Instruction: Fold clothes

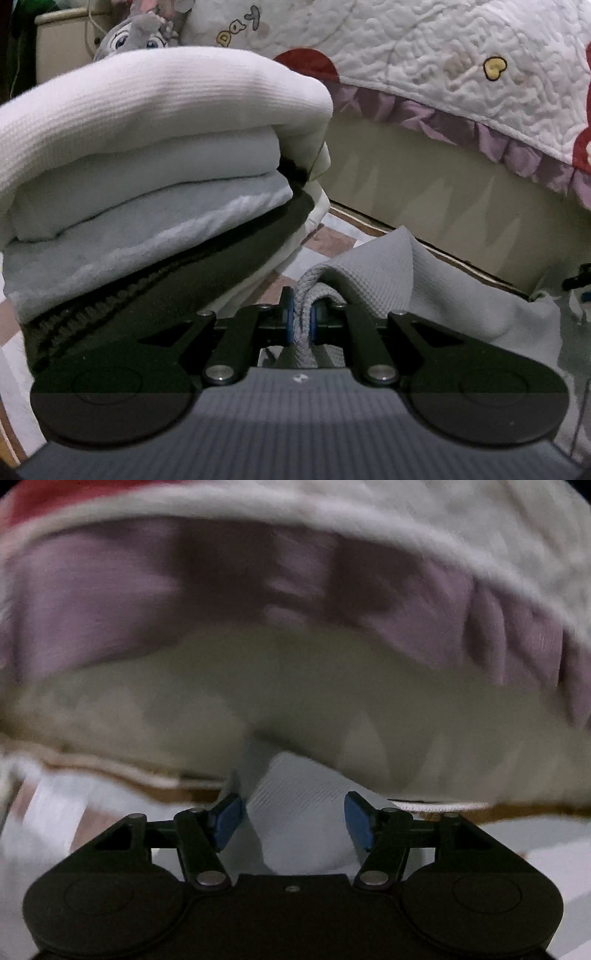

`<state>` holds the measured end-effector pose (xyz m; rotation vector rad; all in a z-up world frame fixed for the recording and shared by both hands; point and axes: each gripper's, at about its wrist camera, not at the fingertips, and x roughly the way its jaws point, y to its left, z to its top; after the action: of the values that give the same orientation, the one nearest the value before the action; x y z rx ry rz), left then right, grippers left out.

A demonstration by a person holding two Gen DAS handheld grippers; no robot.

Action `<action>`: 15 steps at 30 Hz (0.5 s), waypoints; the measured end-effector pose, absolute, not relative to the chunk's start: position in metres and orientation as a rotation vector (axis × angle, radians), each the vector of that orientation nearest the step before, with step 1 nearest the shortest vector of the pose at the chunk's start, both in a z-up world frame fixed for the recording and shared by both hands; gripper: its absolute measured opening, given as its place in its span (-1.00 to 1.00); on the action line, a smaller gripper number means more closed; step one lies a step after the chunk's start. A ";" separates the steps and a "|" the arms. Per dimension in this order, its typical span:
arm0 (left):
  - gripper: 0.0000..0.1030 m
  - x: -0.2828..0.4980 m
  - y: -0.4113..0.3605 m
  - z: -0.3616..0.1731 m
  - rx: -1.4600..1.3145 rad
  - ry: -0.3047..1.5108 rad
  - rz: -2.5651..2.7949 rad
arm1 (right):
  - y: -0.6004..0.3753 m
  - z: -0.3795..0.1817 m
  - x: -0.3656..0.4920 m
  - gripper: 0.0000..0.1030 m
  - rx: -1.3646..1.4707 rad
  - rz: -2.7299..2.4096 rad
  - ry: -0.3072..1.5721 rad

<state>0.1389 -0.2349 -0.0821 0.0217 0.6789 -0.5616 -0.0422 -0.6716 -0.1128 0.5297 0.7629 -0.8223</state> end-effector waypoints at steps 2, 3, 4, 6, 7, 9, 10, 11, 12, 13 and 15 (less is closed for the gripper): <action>-0.85 0.141 -0.236 -0.085 0.012 0.694 -0.561 | -0.680 -0.127 -0.038 0.44 0.573 -0.824 0.763; -0.85 0.142 -0.237 -0.086 0.012 0.697 -0.559 | -0.682 -0.134 -0.035 0.49 0.578 -0.812 0.775; -0.85 0.142 -0.238 -0.087 0.012 0.697 -0.559 | -0.681 -0.140 -0.033 0.58 0.547 -0.810 0.796; -0.85 0.142 -0.239 -0.088 0.013 0.696 -0.558 | -0.678 -0.152 -0.030 0.43 0.485 -0.802 0.831; -0.85 0.142 -0.239 -0.088 0.015 0.695 -0.557 | -0.673 -0.150 -0.034 -0.43 0.454 -0.775 0.803; -0.85 0.141 -0.240 -0.088 0.018 0.694 -0.557 | -0.661 -0.137 -0.045 -0.93 0.435 -0.711 0.735; -0.85 0.142 -0.238 -0.087 0.014 0.696 -0.558 | -0.650 -0.123 -0.057 -0.93 0.398 -0.697 0.676; -0.85 0.142 -0.237 -0.086 0.007 0.700 -0.558 | -0.639 -0.110 -0.069 -0.93 0.361 -0.683 0.620; -0.85 0.142 -0.235 -0.084 0.002 0.706 -0.553 | -0.626 -0.095 -0.084 -0.93 0.327 -0.666 0.588; -0.85 0.142 -0.234 -0.083 0.009 0.723 -0.546 | -0.611 -0.082 -0.101 -0.93 0.287 -0.651 0.567; -0.85 0.142 -0.234 -0.087 0.089 0.787 -0.526 | -0.583 -0.066 -0.138 -0.93 0.248 -0.588 0.594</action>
<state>0.1416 -0.2339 -0.0866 0.0893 0.7873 -0.5257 -0.1380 -0.5828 -0.0658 0.2483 0.5938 -0.5882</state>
